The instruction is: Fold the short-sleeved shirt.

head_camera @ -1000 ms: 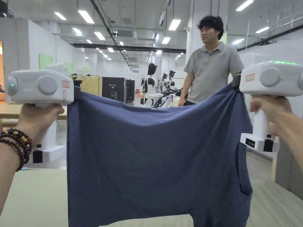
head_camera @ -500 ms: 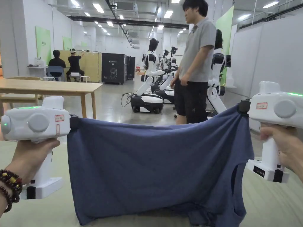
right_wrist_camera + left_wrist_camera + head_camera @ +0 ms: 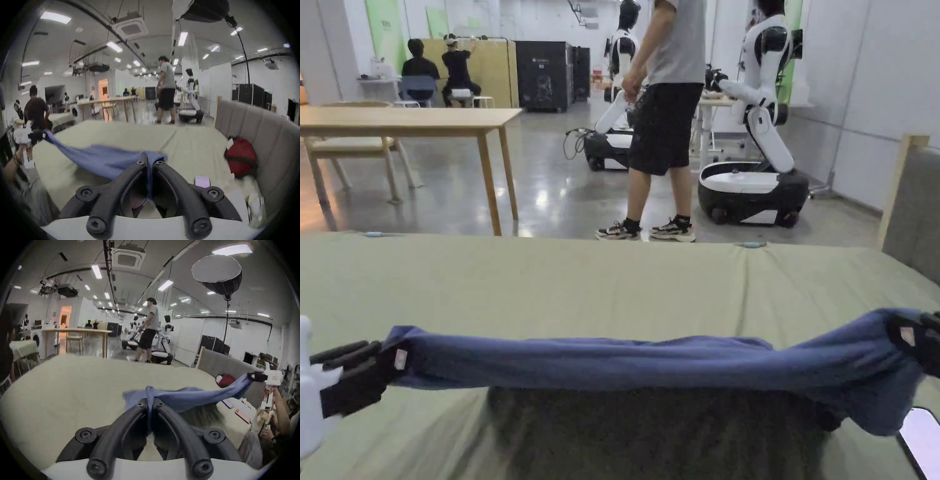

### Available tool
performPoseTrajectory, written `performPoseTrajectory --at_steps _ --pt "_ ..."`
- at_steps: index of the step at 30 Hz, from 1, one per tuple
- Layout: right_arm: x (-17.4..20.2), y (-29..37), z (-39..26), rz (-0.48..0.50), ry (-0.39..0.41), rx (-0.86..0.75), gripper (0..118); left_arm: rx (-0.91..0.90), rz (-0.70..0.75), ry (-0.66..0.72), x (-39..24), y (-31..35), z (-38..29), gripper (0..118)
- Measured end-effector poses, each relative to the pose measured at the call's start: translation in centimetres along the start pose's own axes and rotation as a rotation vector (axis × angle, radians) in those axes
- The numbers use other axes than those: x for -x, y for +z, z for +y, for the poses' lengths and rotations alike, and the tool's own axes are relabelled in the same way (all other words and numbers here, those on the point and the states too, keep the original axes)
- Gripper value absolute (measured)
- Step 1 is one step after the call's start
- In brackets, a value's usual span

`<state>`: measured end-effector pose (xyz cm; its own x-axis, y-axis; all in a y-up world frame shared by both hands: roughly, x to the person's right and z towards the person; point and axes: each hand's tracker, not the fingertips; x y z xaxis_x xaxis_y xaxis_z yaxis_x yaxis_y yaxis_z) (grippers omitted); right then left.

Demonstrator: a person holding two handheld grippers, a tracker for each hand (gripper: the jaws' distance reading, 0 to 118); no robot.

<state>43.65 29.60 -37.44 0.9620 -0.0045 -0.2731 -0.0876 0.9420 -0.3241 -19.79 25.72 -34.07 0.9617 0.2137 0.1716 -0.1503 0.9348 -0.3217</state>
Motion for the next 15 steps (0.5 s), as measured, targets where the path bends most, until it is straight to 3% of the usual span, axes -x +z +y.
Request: performPoseTrajectory --at_steps 4,8,13,15 --pt "0.4 4.0 -7.7 0.054 0.018 0.194 6 0.061 -0.033 0.092 0.4 4.7 -7.1 4" --pt "0.7 4.0 -13.8 0.094 0.0 0.407 6 0.211 -0.008 0.134 1.1 5.7 -12.9 4" --pt "1.9 0.7 -17.8 0.079 0.146 0.645 6 0.327 0.034 0.142 2.0 4.6 -16.9 4" --pt "1.7 -0.5 -18.9 0.054 0.172 0.668 6 0.337 0.05 0.158 2.4 4.1 -17.6 4"
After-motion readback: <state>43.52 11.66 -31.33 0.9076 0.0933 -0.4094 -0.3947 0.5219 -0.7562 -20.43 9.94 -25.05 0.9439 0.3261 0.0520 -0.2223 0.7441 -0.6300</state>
